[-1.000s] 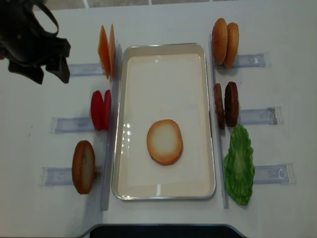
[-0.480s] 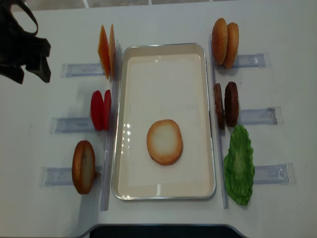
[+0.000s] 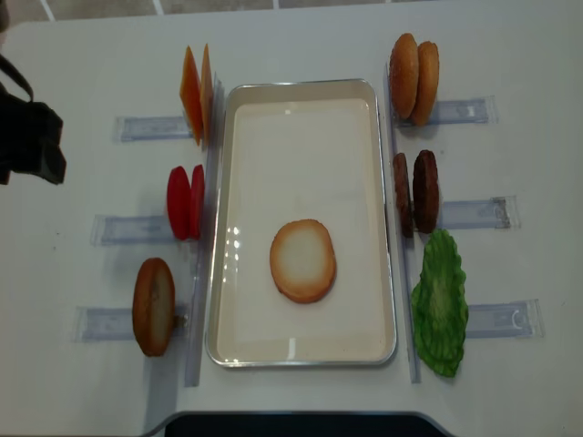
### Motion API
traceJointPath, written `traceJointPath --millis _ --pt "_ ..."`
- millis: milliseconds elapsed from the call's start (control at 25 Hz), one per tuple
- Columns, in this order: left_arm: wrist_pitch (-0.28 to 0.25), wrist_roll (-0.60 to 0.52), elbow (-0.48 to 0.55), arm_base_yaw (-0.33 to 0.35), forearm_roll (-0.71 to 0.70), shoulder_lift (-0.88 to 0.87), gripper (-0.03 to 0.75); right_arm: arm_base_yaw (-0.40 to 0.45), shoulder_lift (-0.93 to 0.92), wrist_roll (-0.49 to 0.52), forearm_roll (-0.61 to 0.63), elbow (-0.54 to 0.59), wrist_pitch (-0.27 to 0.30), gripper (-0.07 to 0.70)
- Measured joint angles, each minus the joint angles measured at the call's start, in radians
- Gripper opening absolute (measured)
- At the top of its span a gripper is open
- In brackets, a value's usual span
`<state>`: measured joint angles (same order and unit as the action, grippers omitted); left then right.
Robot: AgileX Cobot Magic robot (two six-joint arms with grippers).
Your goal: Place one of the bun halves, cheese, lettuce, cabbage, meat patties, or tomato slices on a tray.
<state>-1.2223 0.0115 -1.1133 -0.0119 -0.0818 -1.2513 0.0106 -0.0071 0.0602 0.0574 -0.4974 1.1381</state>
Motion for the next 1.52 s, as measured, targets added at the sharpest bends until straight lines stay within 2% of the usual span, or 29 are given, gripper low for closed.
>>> traceJointPath --millis 680,1120,1520 --pt "-0.020 -0.001 0.357 0.000 0.032 0.632 0.534 0.000 0.000 0.000 0.000 0.000 0.000 0.344" --pt "-0.024 -0.031 0.483 0.000 0.061 0.950 0.534 0.000 0.000 0.000 0.000 0.000 0.000 0.344" --pt "0.074 -0.074 0.593 0.000 0.091 1.118 0.534 0.000 0.000 0.000 0.000 0.000 0.000 0.344"
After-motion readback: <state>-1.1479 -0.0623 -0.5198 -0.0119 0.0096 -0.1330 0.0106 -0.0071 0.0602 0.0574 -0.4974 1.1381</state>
